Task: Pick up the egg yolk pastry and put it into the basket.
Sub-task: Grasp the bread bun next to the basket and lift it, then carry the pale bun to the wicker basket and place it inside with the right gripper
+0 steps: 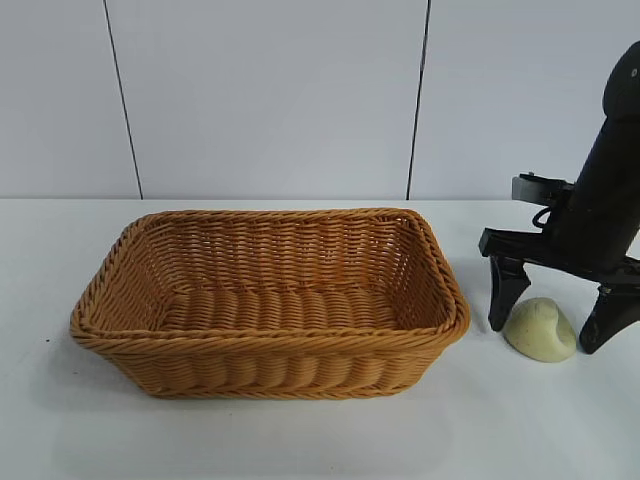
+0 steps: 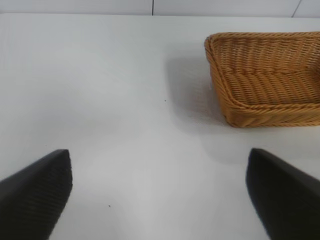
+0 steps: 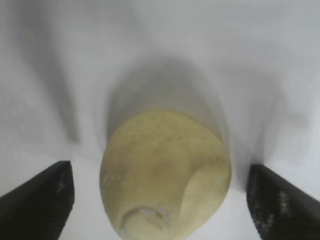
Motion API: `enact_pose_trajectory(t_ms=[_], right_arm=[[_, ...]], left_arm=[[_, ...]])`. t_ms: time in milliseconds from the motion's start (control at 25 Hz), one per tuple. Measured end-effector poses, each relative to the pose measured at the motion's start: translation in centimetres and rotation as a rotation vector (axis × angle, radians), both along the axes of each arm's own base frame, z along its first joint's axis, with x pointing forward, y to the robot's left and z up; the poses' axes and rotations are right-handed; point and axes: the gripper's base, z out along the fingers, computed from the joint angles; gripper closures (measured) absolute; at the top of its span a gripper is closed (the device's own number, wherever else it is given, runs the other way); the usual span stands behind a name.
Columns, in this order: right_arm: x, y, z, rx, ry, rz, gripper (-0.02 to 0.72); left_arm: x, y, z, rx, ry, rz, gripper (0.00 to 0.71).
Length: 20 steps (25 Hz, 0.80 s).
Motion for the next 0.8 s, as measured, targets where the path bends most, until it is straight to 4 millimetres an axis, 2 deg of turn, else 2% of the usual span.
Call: enact_pose_trajectory(t_ms=[40,80,120,200,360,800], right_arm=[[-0.1,0.0,0.0,0.001,0.011,0.002,0.322],[-0.1,0.0,0.0,0.001,0.012,0.003,0.388],[-0.2,0.0,0.1,0.001,0.014,0.003,0.443],[-0.2,0.0,0.5,0.003,0.015,0.006,0.509],[-0.4,0.0,3.0,0.007,-0.036,0.009,0.545],[-2.0,0.1,12.3,0.023,-0.247,0.017,0.547]], left_arm=[[0.0,0.0,0.0,0.0,0.0,0.0,0.017],[0.0,0.0,0.0,0.0,0.0,0.0,0.017],[0.0,0.0,0.0,0.0,0.0,0.0,0.017],[0.0,0.0,0.0,0.0,0.0,0.0,0.017],[0.0,0.0,0.0,0.0,0.0,0.0,0.017],[0.0,0.0,0.0,0.0,0.0,0.0,0.017]])
